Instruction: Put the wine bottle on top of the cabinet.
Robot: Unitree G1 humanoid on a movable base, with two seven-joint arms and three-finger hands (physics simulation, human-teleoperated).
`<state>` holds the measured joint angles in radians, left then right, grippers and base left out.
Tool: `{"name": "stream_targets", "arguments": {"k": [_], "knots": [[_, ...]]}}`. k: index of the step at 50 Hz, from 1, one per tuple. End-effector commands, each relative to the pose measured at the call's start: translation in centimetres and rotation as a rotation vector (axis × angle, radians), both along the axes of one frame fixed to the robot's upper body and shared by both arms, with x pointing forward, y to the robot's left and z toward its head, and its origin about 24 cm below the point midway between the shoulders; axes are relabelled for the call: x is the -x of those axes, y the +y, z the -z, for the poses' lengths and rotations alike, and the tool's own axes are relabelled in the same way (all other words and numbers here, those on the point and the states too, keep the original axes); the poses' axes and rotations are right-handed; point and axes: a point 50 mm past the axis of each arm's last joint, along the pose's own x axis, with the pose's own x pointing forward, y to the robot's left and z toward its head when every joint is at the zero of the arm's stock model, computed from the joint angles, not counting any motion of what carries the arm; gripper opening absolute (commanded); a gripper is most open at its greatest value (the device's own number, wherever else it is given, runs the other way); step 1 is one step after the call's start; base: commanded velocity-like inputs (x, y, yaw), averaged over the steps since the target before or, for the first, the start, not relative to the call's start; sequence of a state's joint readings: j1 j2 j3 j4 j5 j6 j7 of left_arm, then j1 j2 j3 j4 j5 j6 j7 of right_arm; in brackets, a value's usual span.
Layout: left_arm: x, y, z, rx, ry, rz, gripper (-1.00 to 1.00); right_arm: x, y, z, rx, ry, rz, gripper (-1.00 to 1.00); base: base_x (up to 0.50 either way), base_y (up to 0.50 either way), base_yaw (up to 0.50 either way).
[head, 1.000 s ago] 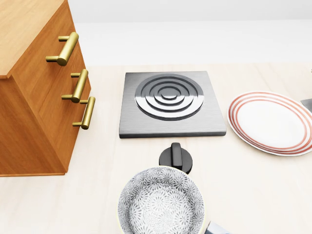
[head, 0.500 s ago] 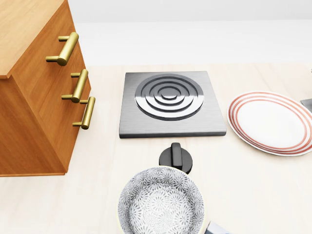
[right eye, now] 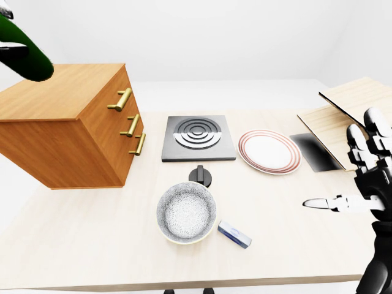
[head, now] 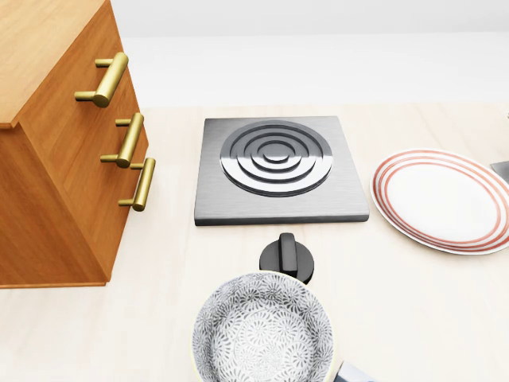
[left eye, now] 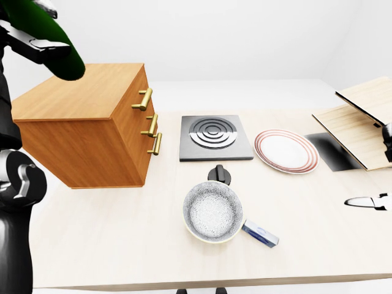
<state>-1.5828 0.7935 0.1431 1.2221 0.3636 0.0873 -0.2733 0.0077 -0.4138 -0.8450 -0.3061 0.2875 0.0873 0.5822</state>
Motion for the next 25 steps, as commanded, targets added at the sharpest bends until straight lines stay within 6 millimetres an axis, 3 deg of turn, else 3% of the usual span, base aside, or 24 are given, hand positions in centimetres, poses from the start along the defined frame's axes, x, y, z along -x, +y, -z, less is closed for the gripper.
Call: {"name": "stream_targets", "arguments": {"k": [1, 5, 9, 10, 20, 25], "knots": [[-0.1, -0.3, -0.2, 0.007, -0.003, 0.005, -1.00, 0.2, -0.2, 0.5, -0.013, 0.019, 0.009, 1.00, 0.00, 0.00, 0.00], [-0.2, -0.6, -0.4, -0.004, 0.006, 0.025, -1.00, 0.1, -0.2, 0.6, -0.015, 0.022, 0.007, 1.00, 0.00, 0.00, 0.00], [0.3, -1.0, -2.0, -0.013, -0.023, 0.040, -1.00, 0.0, -0.1, 0.7, -0.017, 0.021, 0.004, 1.00, 0.00, 0.00, 0.00], [0.1, -0.7, -1.2, 0.005, -0.013, 0.038, -1.00, -0.1, -0.1, 0.8, -0.022, 0.028, 0.004, 1.00, 0.00, 0.00, 0.00], [-0.3, -0.5, -0.2, 0.047, -0.004, 0.036, -1.00, 0.3, -0.3, 1.4, -0.025, 0.054, 0.011, 1.00, 0.00, 0.00, 0.00], [-0.8, -0.4, 1.6, 0.080, 0.024, 0.033, -1.00, 0.6, -0.4, 1.6, -0.028, 0.062, 0.018, 1.00, 0.00, 0.00, 0.00]]}}
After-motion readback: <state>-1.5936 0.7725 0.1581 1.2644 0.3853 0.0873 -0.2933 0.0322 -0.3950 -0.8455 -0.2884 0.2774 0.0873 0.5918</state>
